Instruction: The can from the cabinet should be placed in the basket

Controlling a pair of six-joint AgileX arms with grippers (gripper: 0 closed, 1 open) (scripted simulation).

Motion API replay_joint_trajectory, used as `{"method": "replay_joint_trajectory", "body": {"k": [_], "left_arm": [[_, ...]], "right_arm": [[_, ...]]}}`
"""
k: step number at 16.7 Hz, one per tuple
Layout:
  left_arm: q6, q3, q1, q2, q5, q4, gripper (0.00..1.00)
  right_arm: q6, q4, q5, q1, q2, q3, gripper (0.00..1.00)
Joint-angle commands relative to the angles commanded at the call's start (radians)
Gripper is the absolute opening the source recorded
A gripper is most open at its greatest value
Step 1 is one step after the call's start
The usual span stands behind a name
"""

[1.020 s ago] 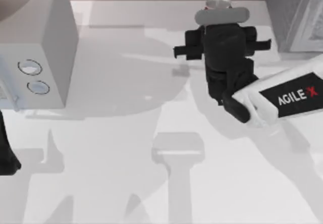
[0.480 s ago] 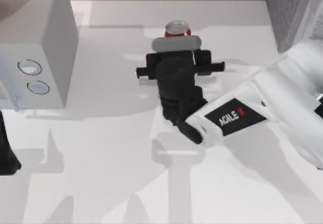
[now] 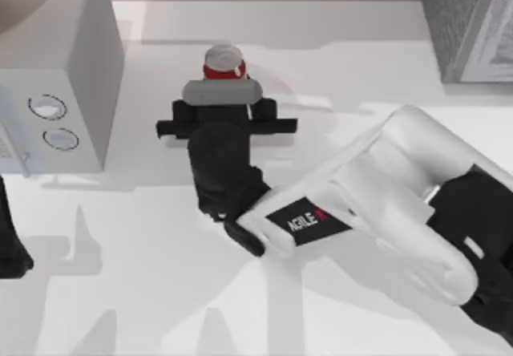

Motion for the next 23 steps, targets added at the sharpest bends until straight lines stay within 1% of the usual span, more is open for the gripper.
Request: {"method": "replay_joint_trajectory", "body": {"k": [9, 14, 18, 23], "left_arm": [[0.0, 0.0, 0.0, 0.0, 0.0, 0.0, 1.0], [0.0, 0.0, 0.0, 0.0, 0.0, 0.0, 1.0], [0.0, 0.0, 0.0, 0.0, 0.0, 0.0, 1.0], [0.0, 0.0, 0.0, 0.0, 0.0, 0.0, 1.0]], "right_arm": [[0.003, 0.003, -0.001, 0.008, 0.014, 0.018, 0.0], [0.001, -0.026, -0.025, -0.018, 0.074, 0.124, 0.0], [0.001, -0.031, -0.029, -0.022, 0.08, 0.131, 0.0], [0.001, -0.031, -0.029, -0.022, 0.08, 0.131, 0.38]]}}
